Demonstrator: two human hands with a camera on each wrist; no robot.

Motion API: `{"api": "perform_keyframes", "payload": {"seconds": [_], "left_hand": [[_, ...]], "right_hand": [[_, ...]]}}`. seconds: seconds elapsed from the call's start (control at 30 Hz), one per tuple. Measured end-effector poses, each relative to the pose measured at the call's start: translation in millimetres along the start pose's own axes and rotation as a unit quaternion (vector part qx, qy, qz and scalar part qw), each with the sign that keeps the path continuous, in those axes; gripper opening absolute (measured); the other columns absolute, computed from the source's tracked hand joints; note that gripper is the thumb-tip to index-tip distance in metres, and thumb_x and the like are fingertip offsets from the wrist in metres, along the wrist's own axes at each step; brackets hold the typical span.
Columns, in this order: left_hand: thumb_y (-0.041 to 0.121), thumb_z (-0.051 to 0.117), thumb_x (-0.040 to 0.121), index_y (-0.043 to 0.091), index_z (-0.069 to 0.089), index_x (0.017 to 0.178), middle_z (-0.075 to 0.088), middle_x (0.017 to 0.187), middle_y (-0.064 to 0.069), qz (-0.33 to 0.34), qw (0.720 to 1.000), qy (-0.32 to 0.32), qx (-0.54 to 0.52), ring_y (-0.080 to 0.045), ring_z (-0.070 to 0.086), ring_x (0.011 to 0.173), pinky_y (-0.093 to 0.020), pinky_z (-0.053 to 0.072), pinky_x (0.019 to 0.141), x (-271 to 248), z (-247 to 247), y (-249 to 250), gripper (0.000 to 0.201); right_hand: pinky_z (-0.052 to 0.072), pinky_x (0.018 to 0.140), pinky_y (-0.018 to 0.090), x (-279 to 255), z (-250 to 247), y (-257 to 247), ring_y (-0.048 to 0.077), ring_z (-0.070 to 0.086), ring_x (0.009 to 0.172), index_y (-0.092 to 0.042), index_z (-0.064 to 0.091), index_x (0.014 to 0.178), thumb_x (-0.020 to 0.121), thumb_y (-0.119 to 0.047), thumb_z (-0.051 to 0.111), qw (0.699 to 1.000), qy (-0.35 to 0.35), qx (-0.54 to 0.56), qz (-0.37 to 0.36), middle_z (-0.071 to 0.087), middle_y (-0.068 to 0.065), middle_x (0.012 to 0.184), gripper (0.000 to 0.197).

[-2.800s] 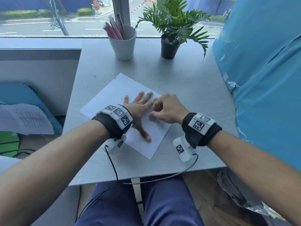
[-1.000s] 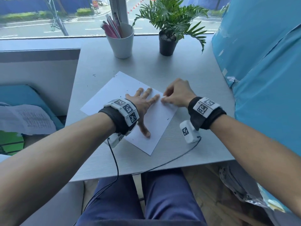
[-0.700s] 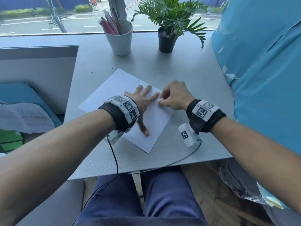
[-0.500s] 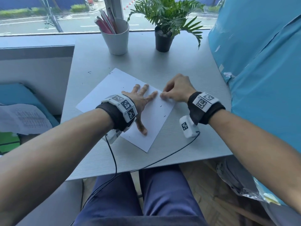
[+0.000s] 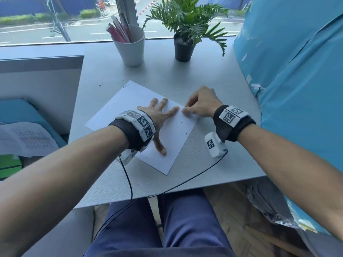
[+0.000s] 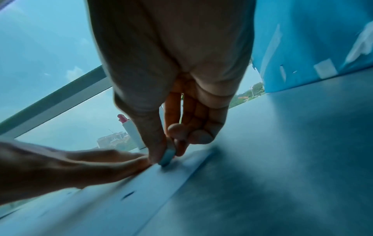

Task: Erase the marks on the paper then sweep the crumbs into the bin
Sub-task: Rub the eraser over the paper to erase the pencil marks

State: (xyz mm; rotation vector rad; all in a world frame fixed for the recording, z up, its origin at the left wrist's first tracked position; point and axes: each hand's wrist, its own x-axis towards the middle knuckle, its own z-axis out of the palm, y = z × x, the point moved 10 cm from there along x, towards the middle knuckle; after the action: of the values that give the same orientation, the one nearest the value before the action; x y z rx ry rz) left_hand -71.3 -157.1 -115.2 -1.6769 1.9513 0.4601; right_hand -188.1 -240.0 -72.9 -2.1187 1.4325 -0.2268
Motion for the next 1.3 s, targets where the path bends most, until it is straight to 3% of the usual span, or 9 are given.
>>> {"api": "perform_keyframes", "payload": {"seconds": [0.17, 0.27, 0.4, 0.53, 0.63, 0.73, 0.9, 1.0, 1.3], "left_hand": [[0.075, 0.085, 0.031, 0.045, -0.022, 0.150, -0.024, 0.162, 0.000, -0.005, 1.000, -0.001, -0.002, -0.031, -0.014, 0.150, -0.070, 0.031, 0.105, -1.4, 0.2, 0.0, 0.163], [0.076, 0.085, 0.028, 0.047, -0.023, 0.149, -0.023, 0.162, 0.001, -0.002, 1.000, 0.003, -0.009, -0.030, -0.014, 0.150, -0.071, 0.030, 0.105, -1.0, 0.7, -0.7, 0.164], [0.074, 0.086, 0.030, 0.046, -0.023, 0.149, -0.025, 0.161, 0.001, -0.004, 1.000, 0.000, -0.016, -0.030, -0.016, 0.149, -0.073, 0.027, 0.105, 0.3, 1.7, -1.4, 0.164], [0.074, 0.086, 0.029, 0.047, -0.022, 0.149, -0.024, 0.161, 0.003, -0.001, 1.000, 0.006, -0.029, -0.029, -0.016, 0.150, -0.072, 0.025, 0.106, 0.8, 1.9, -1.3, 0.163], [0.076, 0.084, 0.028, 0.047, -0.020, 0.150, -0.023, 0.162, 0.004, 0.005, 0.999, 0.013, -0.038, -0.027, -0.016, 0.150, -0.071, 0.022, 0.109, 1.9, 1.9, -4.5, 0.163], [0.080, 0.082, 0.028, 0.045, -0.015, 0.152, -0.019, 0.163, 0.004, 0.014, 0.998, 0.031, -0.054, -0.025, -0.013, 0.151, -0.068, 0.020, 0.112, 0.9, 0.9, -5.7, 0.161], [0.090, 0.071, 0.038, 0.028, 0.002, 0.158, -0.003, 0.166, 0.000, 0.018, 0.985, 0.122, -0.122, -0.021, 0.003, 0.152, -0.055, 0.019, 0.119, -9.3, 2.6, -19.9, 0.151], [0.091, 0.066, 0.043, 0.025, 0.001, 0.159, -0.007, 0.166, 0.001, 0.020, 0.981, 0.125, -0.146, -0.018, -0.003, 0.152, -0.052, 0.009, 0.122, -16.9, 12.5, -26.2, 0.148], [0.094, 0.060, 0.048, 0.024, -0.002, 0.158, -0.011, 0.165, -0.002, -0.015, 0.977, 0.137, -0.163, -0.018, -0.010, 0.152, -0.054, 0.006, 0.121, -16.9, 19.3, -21.7, 0.144]], "right_hand": [[0.040, 0.054, 0.001, -8.9, 15.6, -5.6, -0.002, 0.060, 0.061, -0.018, 0.079, 0.078, 0.069, -0.027, 0.082, 0.999, -0.036, -0.004, -0.030, 0.072, -0.007, 0.069, 0.013], [0.041, 0.056, 0.005, -2.0, -1.9, 8.6, 0.001, 0.062, 0.064, -0.017, 0.079, 0.077, 0.068, -0.027, 0.083, 1.000, 0.009, 0.017, 0.008, 0.072, -0.006, 0.069, 0.014], [0.046, 0.059, 0.010, -14.3, 19.6, -9.0, 0.001, 0.064, 0.065, -0.017, 0.079, 0.078, 0.069, -0.026, 0.084, 0.998, -0.055, -0.003, -0.037, 0.072, -0.006, 0.070, 0.013], [0.041, 0.056, 0.005, 3.6, -20.9, 11.9, 0.005, 0.065, 0.065, -0.015, 0.079, 0.077, 0.069, -0.026, 0.083, 0.999, 0.040, 0.005, 0.010, 0.071, -0.004, 0.069, 0.014], [0.040, 0.053, 0.006, -1.7, -31.4, 16.1, 0.000, 0.060, 0.058, -0.019, 0.077, 0.078, 0.069, -0.029, 0.083, 0.997, 0.048, 0.053, 0.018, 0.068, -0.007, 0.065, 0.014], [0.039, 0.057, 0.009, -13.3, -25.3, 15.5, -0.001, 0.058, 0.062, -0.020, 0.076, 0.079, 0.072, -0.031, 0.082, 0.999, 0.020, 0.022, 0.015, 0.066, -0.009, 0.068, 0.015], [0.044, 0.080, 0.023, -28.2, -0.8, 16.8, 0.014, 0.059, 0.093, -0.016, 0.073, 0.081, 0.078, -0.028, 0.076, 0.997, -0.005, -0.061, 0.040, 0.068, 0.000, 0.094, 0.012], [0.048, 0.089, 0.030, -30.8, 5.5, 11.9, 0.022, 0.060, 0.102, -0.017, 0.070, 0.079, 0.078, -0.027, 0.074, 0.997, 0.009, -0.063, 0.045, 0.068, 0.004, 0.103, 0.011], [0.045, 0.077, 0.026, -24.8, 2.3, 9.5, 0.019, 0.060, 0.087, -0.017, 0.071, 0.076, 0.076, -0.027, 0.074, 0.998, 0.031, -0.034, 0.051, 0.061, -0.005, 0.075, 0.011]]}}
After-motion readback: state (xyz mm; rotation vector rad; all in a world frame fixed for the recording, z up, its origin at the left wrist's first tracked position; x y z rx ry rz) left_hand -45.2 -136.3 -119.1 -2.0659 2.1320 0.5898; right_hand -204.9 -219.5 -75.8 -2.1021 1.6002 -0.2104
